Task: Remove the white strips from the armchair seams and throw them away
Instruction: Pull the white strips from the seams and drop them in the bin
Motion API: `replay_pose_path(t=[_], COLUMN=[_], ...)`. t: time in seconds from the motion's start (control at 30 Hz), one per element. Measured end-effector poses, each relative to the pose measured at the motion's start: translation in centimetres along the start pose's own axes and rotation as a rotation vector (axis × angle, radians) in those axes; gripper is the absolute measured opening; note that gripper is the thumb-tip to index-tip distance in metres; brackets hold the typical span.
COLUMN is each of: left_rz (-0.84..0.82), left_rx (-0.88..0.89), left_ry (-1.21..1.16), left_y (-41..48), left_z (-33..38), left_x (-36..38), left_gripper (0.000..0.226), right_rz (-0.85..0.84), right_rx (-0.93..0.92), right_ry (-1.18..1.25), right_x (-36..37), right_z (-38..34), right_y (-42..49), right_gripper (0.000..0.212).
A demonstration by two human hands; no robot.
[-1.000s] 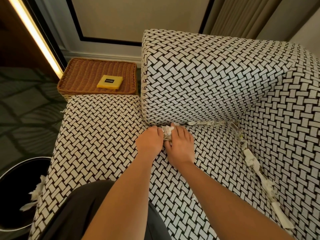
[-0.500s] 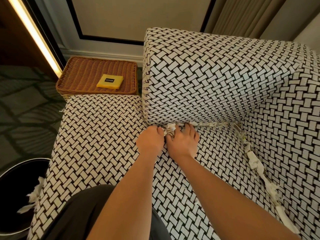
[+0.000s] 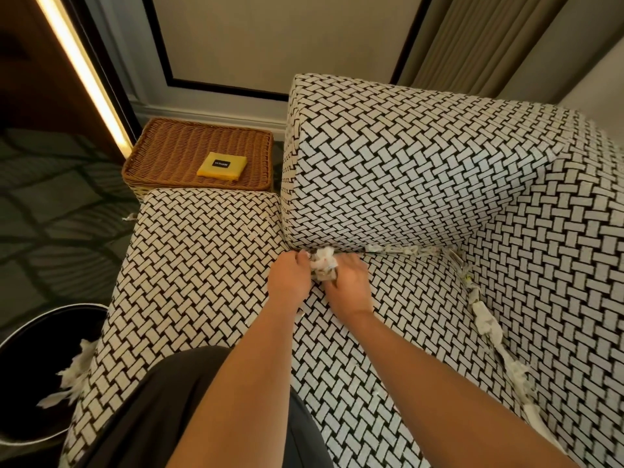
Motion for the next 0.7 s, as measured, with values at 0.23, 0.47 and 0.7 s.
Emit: replay_pose_path(t=[0.23, 0.47, 0.7], left_rz=[-0.135, -0.132, 0.006], left_rx=[-0.127, -0.145, -0.124], left_ry=[-0.221, -0.411, -0.647], left_y=[-2.9, -5.9, -8.5], left_z=[0.5, 2.4, 1.5], left_x=[-1.1, -4.2, -12.2], left_gripper=[0.033, 0.034, 0.029], right_rz=[-0.145, -0.141, -0.243], right_rx=[0.082, 0.242, 0.07], right_ry=[0.37, 0.718, 0.871], right_x=[-1.1, -4.4, -7.2], right_z=[-0.1, -4.3, -11.8], right_y=[-4.6, -6.0, -5.8], right_gripper=[0.033, 0.039, 0.03])
Point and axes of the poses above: each hand's wrist, its own y-axis towards the middle knuckle, its own x-axis out of the palm, z = x × y, the point moved 1 cm from there along y, towards the middle knuckle, and after that the axes turned 7 degrees about x, right-handed, at the moved point
